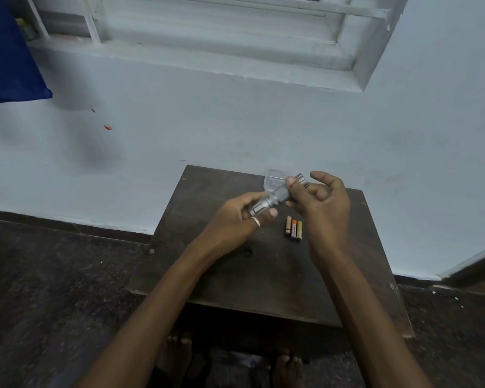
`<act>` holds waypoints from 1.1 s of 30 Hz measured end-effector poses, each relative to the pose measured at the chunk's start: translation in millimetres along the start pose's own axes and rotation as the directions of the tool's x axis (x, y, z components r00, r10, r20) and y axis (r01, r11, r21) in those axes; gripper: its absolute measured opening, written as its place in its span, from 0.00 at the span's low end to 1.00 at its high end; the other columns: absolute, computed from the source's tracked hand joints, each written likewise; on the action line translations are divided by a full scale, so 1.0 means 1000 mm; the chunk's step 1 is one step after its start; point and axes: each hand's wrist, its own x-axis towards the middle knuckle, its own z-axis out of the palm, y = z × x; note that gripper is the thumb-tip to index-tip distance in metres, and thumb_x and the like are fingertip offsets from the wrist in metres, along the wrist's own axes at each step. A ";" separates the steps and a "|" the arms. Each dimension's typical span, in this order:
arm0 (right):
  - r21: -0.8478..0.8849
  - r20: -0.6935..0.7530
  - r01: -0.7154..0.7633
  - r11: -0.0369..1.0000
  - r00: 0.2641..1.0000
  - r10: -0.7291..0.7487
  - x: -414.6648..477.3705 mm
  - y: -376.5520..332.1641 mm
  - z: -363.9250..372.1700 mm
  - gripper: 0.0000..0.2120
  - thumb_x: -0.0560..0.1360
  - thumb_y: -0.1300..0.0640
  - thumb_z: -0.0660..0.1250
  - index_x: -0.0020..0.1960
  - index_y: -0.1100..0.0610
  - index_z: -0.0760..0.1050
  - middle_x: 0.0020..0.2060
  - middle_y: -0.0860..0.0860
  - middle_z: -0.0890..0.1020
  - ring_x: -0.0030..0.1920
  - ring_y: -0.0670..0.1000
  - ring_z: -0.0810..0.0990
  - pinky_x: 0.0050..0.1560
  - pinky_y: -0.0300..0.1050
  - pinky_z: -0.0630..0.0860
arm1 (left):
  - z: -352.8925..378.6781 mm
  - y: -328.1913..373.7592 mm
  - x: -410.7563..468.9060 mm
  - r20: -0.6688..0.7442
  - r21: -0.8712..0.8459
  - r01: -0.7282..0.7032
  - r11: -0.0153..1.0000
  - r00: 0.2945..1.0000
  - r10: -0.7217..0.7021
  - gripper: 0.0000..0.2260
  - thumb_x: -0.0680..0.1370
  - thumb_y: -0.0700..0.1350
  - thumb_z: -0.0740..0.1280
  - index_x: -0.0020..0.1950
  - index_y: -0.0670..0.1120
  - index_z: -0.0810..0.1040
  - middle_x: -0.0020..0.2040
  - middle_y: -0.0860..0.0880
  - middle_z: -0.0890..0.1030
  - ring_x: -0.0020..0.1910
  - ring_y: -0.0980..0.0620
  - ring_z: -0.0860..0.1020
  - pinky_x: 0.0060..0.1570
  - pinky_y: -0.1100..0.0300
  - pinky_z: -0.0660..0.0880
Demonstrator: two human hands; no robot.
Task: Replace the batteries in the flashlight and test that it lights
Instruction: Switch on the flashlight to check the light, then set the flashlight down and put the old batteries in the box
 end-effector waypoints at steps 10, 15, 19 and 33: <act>-0.374 0.226 0.104 0.922 0.974 -0.018 -0.022 0.020 0.025 0.07 0.73 0.57 0.75 0.47 0.57 0.79 0.37 0.46 0.85 0.37 0.38 0.83 0.39 0.32 0.76 | -0.015 -0.012 -0.005 -0.195 0.460 -0.207 0.863 0.925 0.326 0.15 0.72 0.44 0.75 0.58 0.52 0.83 0.48 0.55 0.81 0.49 0.54 0.77 0.52 0.54 0.74; -0.502 0.281 0.129 0.855 0.960 0.020 -0.012 0.042 0.070 0.05 0.76 0.54 0.72 0.46 0.54 0.76 0.38 0.44 0.83 0.39 0.41 0.81 0.41 0.40 0.77 | -0.034 -0.026 0.014 -0.357 0.513 -0.111 0.851 0.874 0.329 0.19 0.70 0.37 0.69 0.58 0.51 0.83 0.52 0.50 0.84 0.51 0.51 0.80 0.49 0.57 0.76; -0.528 0.353 0.167 0.833 0.935 0.036 0.027 0.042 0.120 0.08 0.76 0.55 0.69 0.53 0.58 0.78 0.42 0.47 0.82 0.41 0.44 0.78 0.39 0.38 0.69 | -0.065 -0.020 0.048 -0.452 0.519 0.000 0.855 0.849 0.274 0.13 0.74 0.41 0.66 0.57 0.51 0.80 0.48 0.52 0.84 0.43 0.54 0.77 0.42 0.60 0.70; -0.694 0.471 0.262 0.670 0.870 0.147 0.065 0.066 0.158 0.15 0.78 0.56 0.68 0.61 0.62 0.72 0.55 0.59 0.82 0.57 0.58 0.79 0.54 0.50 0.75 | -0.101 -0.038 0.086 -0.383 0.524 0.145 0.839 0.920 0.080 0.12 0.74 0.42 0.64 0.57 0.46 0.75 0.50 0.46 0.82 0.49 0.43 0.79 0.47 0.49 0.77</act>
